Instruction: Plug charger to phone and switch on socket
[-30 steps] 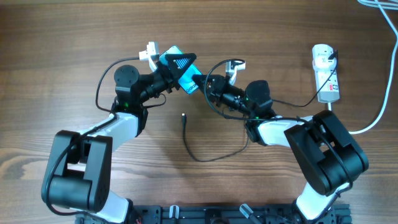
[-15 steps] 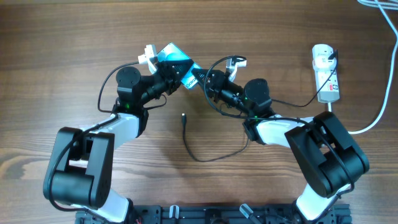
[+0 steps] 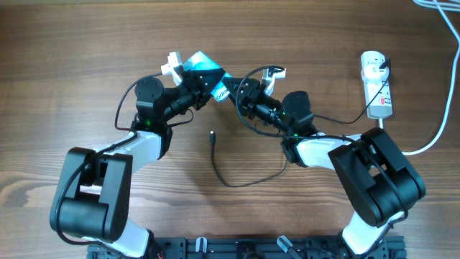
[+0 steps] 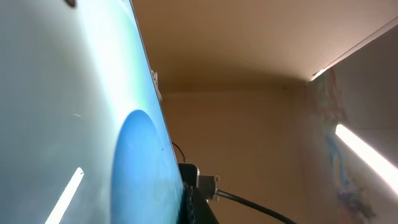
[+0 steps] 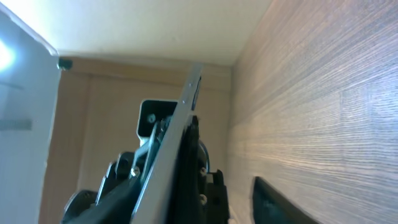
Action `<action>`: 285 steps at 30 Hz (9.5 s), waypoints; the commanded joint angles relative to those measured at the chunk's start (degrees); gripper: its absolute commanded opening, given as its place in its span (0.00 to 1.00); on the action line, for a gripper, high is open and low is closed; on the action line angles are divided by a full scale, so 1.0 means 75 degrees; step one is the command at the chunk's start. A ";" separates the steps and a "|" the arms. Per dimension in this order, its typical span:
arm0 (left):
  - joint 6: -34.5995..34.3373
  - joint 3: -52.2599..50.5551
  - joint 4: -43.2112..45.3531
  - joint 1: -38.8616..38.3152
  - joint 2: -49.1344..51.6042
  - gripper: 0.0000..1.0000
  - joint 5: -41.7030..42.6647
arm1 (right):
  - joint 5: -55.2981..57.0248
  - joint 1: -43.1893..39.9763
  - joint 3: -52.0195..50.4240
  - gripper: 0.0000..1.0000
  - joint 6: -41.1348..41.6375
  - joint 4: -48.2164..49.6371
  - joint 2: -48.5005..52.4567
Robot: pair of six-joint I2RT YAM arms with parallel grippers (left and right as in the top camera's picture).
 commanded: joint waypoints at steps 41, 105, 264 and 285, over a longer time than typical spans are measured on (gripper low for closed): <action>-0.0458 0.2404 -0.1119 0.1131 0.1518 0.04 0.3695 | 0.1649 -0.0423 -0.0093 1.00 -0.6187 -1.0098 -0.5490; -0.0020 0.4497 -0.2582 0.1355 0.2361 0.04 0.5053 | 0.5068 0.3716 0.2873 0.84 -0.7676 -1.0958 -0.0423; 0.0152 0.4497 -0.2270 0.1480 0.2361 0.04 0.5251 | 0.2361 0.2130 0.4234 0.36 -0.8093 -1.3091 -0.0679; 0.0152 0.4497 -0.2270 0.1480 0.2361 0.04 0.5257 | 0.4911 0.3509 0.4243 0.76 -0.8125 -1.2511 0.1078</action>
